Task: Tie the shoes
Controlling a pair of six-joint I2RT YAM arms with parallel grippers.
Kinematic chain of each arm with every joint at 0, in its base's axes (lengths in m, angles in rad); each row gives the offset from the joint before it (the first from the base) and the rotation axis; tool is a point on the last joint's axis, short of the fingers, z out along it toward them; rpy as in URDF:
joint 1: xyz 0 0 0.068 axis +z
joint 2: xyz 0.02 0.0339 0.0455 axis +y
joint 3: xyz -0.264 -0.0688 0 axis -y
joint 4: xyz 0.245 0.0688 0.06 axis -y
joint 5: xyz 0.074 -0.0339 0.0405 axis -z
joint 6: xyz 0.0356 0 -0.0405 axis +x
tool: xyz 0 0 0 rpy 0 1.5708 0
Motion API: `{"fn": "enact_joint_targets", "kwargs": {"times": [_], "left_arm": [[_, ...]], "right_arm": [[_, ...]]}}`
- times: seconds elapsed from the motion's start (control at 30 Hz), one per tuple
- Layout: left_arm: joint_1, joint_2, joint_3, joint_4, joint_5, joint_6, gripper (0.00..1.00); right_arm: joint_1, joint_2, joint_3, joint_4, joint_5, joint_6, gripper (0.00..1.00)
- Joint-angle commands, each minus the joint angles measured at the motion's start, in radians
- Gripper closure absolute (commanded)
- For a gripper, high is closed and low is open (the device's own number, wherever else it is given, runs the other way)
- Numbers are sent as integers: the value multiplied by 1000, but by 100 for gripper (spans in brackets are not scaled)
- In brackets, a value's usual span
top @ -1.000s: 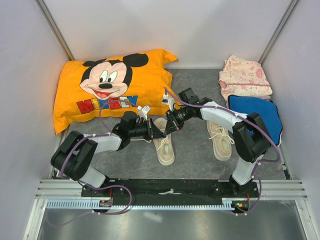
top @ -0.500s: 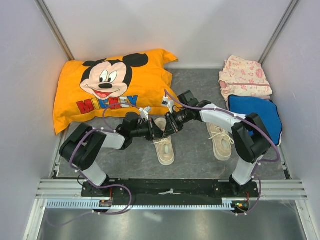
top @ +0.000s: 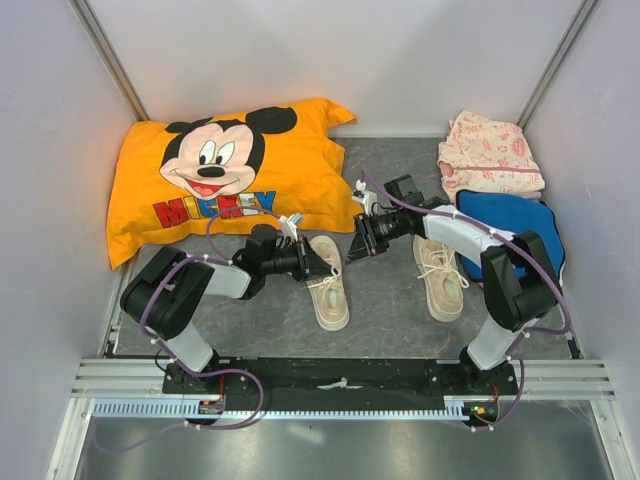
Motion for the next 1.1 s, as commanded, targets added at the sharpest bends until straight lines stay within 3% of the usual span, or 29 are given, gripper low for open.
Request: {"fn": "enact_joint_targets", "kwargs": {"times": [0.0,0.43,0.77,0.87,1.03,1.07], "left_arm": [[1,5,18,39,13,-4,98],[1,3,26,32,22,13,98],[1,12,30,42,25,8,99],[1,19,32,43,28,8,98],[1,20,52,42,42,24,96],[1,16,61,40,47,33,94]], "right_arm": [[11,59,-3,-5,-42,11,68],[22,108,-12,99,-120,112,62],[27,150,-18,99,-149,115,66],[28,151,-12,101,-180,116,72],[27,138,-8,99,-197,113,100],[25,132,-8,98,-195,112,100]]}}
